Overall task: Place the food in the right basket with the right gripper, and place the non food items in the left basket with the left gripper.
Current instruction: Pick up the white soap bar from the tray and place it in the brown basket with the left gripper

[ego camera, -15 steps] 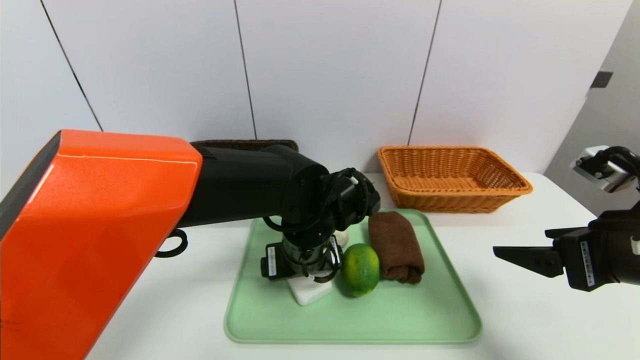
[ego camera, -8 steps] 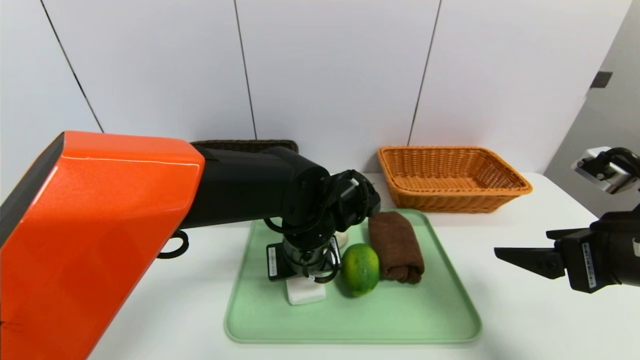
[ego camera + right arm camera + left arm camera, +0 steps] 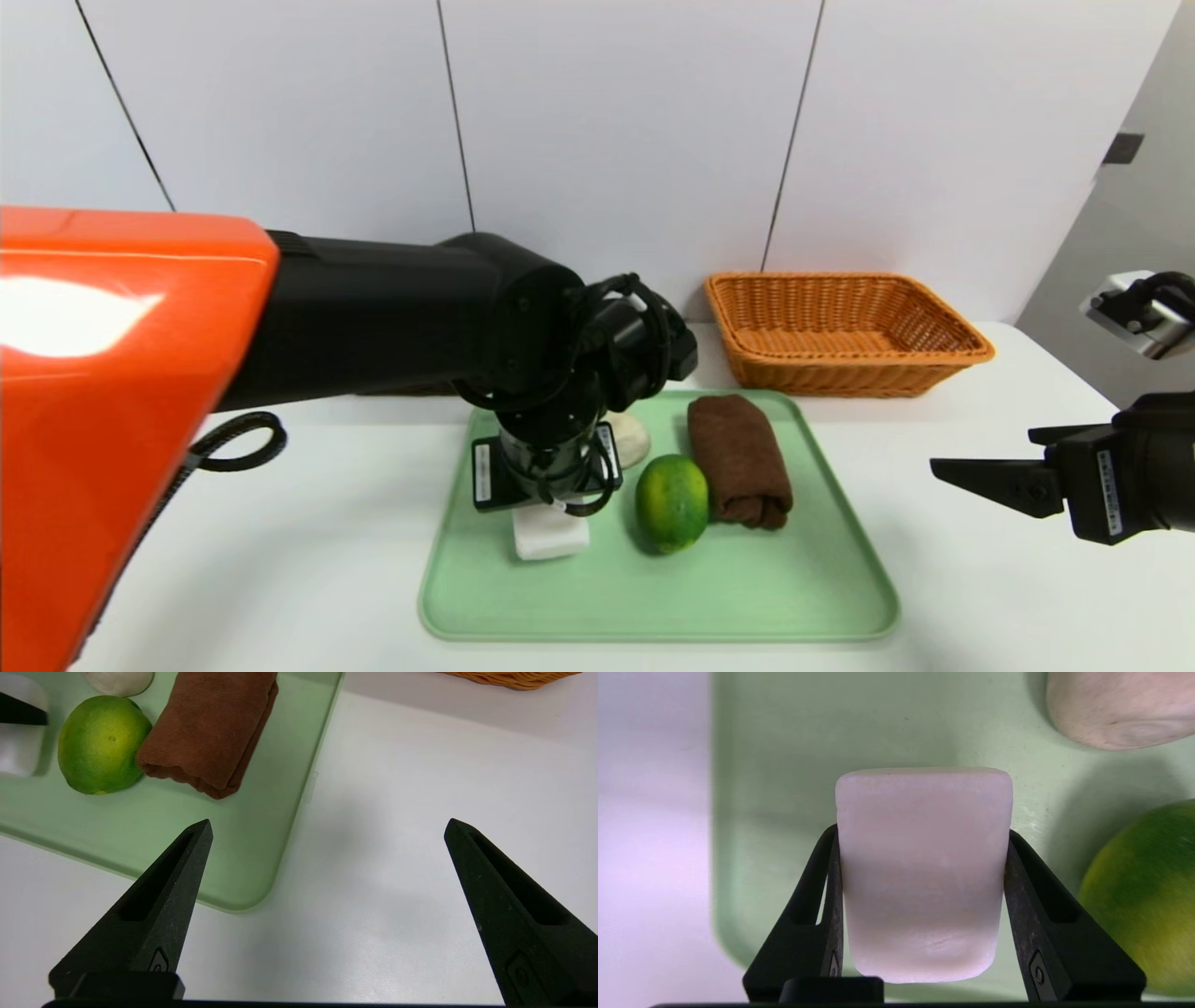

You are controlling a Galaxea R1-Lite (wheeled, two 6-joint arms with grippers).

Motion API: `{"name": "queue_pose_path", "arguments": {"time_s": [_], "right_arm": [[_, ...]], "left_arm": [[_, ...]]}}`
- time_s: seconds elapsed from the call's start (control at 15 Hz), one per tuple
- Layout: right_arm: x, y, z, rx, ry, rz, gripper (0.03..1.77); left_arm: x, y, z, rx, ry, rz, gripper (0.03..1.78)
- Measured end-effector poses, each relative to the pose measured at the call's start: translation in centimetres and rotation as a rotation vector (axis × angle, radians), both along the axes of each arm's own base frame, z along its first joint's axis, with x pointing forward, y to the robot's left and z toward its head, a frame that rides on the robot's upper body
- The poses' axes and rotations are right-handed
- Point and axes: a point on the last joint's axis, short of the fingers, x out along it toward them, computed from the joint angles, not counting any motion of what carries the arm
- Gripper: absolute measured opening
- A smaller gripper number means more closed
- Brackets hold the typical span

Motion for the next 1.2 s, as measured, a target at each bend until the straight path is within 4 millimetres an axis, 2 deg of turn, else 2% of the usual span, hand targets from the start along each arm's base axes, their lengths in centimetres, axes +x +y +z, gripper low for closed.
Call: {"name": "queue_pose_path", "arguments": {"time_s": [0.13,0.33,0.6,0.87,1.2], "right_arm": [[-0.1,-0.1,0.0,0.001,-0.002,-0.004,1.71],[-0.1,-0.1,0.1,0.004,-0.005,-0.002,1.71],[-0.2,-0.1,-0.1,0.01,0.001,0.007,1.71],[-0.1,-0.1,-0.1,0.015,-0.006,0.012,1.71],[-0.1,-0.1,-0.3,0.014,0.0,0.011,1.71]], "left_arm": [[-0.5,1.5,2.7,0.0,-0.059,-0.042,0.97],[0.1,4.6,7.3,0.002,-0.173,-0.116,0.97],[1.5,7.3,10.5,0.066,-0.316,-0.233,0.97],[4.6,7.5,11.8,0.085,-0.529,-0.288,0.97],[9.6,8.0,9.7,0.1,-0.619,-0.228,0.97]]}}
